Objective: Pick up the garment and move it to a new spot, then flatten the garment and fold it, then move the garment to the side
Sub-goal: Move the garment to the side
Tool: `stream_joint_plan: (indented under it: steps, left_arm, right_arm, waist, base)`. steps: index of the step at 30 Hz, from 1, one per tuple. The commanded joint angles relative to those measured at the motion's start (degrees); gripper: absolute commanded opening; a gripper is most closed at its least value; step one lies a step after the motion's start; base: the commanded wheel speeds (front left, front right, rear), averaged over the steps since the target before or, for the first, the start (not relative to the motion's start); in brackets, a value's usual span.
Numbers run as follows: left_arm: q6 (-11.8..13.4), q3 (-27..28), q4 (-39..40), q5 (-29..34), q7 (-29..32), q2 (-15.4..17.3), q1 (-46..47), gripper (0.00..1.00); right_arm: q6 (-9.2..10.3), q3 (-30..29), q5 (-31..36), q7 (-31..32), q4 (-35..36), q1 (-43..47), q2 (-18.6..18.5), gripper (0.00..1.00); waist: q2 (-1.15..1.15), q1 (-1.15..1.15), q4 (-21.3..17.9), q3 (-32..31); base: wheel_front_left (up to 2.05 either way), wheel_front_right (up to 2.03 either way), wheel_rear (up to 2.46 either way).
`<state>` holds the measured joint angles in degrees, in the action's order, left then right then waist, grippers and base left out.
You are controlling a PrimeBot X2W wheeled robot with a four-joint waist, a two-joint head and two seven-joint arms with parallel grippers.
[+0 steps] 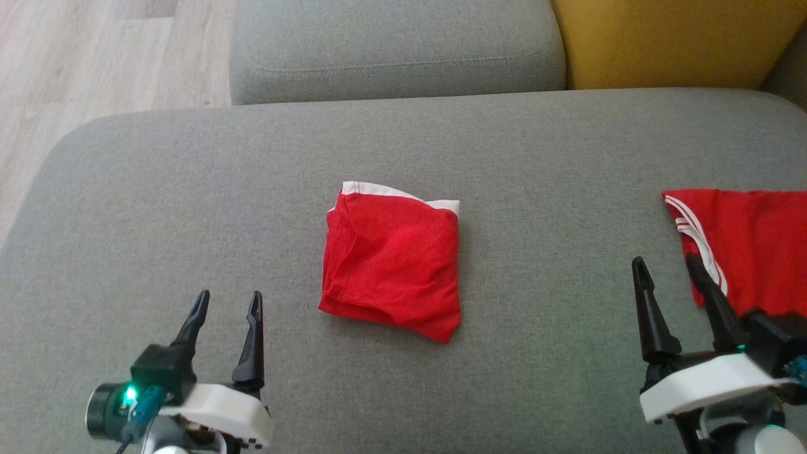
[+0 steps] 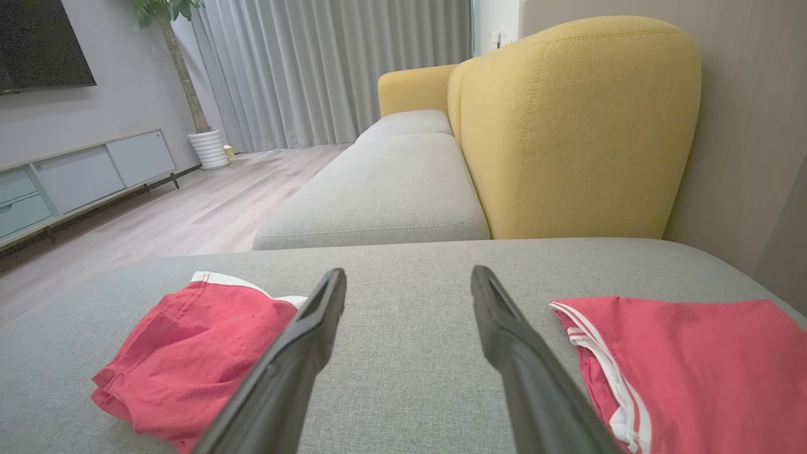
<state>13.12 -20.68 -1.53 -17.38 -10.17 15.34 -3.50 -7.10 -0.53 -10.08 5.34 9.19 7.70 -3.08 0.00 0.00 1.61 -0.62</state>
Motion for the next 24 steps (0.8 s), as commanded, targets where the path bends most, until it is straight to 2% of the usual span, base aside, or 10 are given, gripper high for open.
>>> stream_joint_plan:
  steps: [1, 18, 24]
  left_arm:
    - [0.2, 2.0, 1.9, -0.3, -0.2, 1.1, 2.8, 1.00]
    - [0.1, 1.8, 1.2, -1.0, -1.1, 1.0, 4.4, 1.00]
    - [0.1, 1.5, 2.0, -0.8, -1.9, 0.3, 7.0, 1.00]
  right_arm:
    - [-0.39, 1.1, 0.3, 0.1, 2.3, -1.6, -0.2, 1.00]
    - [-0.39, 1.1, 0.2, -0.3, 1.7, -2.3, 0.1, 1.00]
    - [-0.39, 1.7, -0.2, -0.4, -0.5, -4.4, 0.1, 1.00]
  waist:
    - [0.00, 0.00, 0.1, 0.0]
    - [0.00, 0.00, 0.5, 1.0]
    - [0.00, 0.00, 2.1, 3.6]
  base:
    - [0.00, 0.00, 0.00]
    - [0.00, 0.00, 0.00]
    - [0.00, 0.00, 0.00]
